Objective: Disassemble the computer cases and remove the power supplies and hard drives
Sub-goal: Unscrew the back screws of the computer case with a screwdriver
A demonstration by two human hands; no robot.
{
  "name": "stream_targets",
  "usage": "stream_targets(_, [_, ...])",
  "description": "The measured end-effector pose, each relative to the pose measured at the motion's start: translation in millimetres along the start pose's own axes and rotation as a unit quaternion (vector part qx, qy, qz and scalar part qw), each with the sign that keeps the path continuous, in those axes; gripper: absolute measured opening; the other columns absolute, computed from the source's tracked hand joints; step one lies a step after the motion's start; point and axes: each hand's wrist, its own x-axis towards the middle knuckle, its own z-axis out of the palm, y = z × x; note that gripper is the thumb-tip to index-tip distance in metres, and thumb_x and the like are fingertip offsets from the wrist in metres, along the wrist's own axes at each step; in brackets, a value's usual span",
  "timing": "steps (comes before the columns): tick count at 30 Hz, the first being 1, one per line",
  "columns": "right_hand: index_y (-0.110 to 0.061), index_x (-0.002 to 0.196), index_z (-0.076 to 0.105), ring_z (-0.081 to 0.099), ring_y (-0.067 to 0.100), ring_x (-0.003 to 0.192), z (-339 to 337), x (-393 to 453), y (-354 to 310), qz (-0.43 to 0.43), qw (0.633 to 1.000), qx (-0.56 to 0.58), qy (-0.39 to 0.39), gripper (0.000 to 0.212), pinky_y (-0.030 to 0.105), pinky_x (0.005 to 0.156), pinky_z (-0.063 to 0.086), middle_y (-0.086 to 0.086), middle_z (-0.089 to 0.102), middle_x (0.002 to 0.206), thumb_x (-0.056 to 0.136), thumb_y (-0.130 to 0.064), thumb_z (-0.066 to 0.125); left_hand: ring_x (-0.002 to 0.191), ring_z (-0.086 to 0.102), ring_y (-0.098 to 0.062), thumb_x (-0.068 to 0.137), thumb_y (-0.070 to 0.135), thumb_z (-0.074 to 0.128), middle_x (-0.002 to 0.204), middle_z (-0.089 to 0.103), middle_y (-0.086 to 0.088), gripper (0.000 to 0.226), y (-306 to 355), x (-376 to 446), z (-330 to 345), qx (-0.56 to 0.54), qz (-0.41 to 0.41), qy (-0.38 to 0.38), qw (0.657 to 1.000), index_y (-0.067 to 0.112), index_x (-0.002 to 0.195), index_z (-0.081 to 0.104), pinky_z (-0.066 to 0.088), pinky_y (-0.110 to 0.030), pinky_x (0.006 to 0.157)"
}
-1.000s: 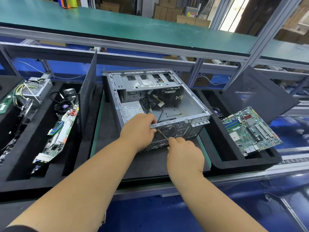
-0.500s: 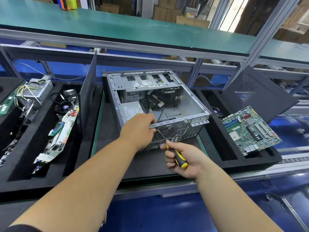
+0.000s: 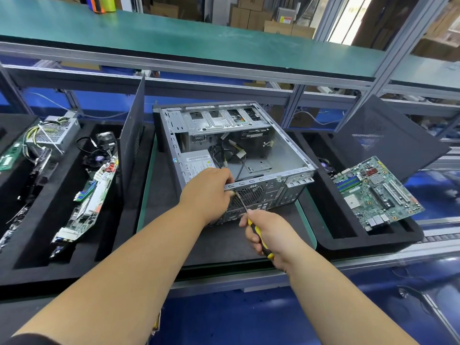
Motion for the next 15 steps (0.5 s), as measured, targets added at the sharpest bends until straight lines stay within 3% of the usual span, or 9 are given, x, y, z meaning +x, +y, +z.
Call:
stream_targets(2, [-0.011,0.087,0.056,0.041,0.016,0.049,4,-4,-4,-0.058,0.979,-0.186,0.068,0.032,0.025,0.051,0.034,-0.001,0.045,0.057,0.105,-0.03,0.037,0.097,0.049,-0.014,0.089,0.032,0.064,0.098,0.056,0.014,0.014,0,0,0,-0.001,-0.002,-0.003,1.0,0.032,0.099,0.054,0.045,-0.033,0.073])
stream_targets(4, [-0.013,0.091,0.053,0.051,0.025,0.072,7,-6,-5,-0.118,0.901,-0.399,0.126,0.028,0.032,0.062,0.035,0.0,0.053,0.073,0.105,-0.033,0.039,0.098,0.05,-0.014,0.089,0.032,0.064,0.1,0.057,0.013,0.014,0,0,-1,-0.001,-0.001,-0.006,1.0,0.032,0.1,0.054,0.046,-0.034,0.074])
stream_targets(6, [-0.017,0.102,0.051,0.058,0.03,0.09,12,-10,-5,-0.138,0.824,-0.52,0.177,0.022,0.033,0.064,0.033,0.003,0.062,0.092,0.105,-0.034,0.038,0.098,0.05,-0.014,0.089,0.032,0.064,0.101,0.058,0.013,0.014,0,0,-1,-0.002,-0.001,-0.005,1.0,0.032,0.1,0.055,0.044,-0.033,0.073])
stream_targets(8, [-0.018,0.112,0.051,0.062,0.03,0.096,16,-12,-6,-0.143,0.781,-0.572,0.208,0.019,0.032,0.06,0.032,0.004,0.066,0.103,0.105,-0.032,0.04,0.099,0.05,-0.014,0.09,0.032,0.064,0.101,0.059,0.012,0.014,1,0,-2,-0.002,0.0,-0.004,1.0,0.032,0.1,0.055,0.044,-0.033,0.073])
stream_targets(11, [-0.021,0.112,0.051,0.063,0.028,0.097,19,-12,-13,-0.133,0.746,-0.611,0.23,0.013,0.03,0.057,0.032,0.002,0.066,0.105,0.102,-0.027,0.045,0.099,0.05,-0.014,0.09,0.032,0.063,0.101,0.059,0.012,0.013,2,0,-3,-0.002,-0.002,-0.005,1.0,0.031,0.099,0.055,0.045,-0.033,0.073])
stream_targets(15, [-0.024,0.103,0.054,0.061,0.027,0.097,14,-13,-16,-0.134,0.756,-0.595,0.238,0.01,0.032,0.064,0.038,0.001,0.065,0.102,0.101,-0.032,0.048,0.099,0.05,-0.015,0.09,0.033,0.063,0.101,0.059,0.011,0.013,2,0,-3,0.0,-0.002,-0.007,1.0,0.031,0.099,0.054,0.046,-0.034,0.073])
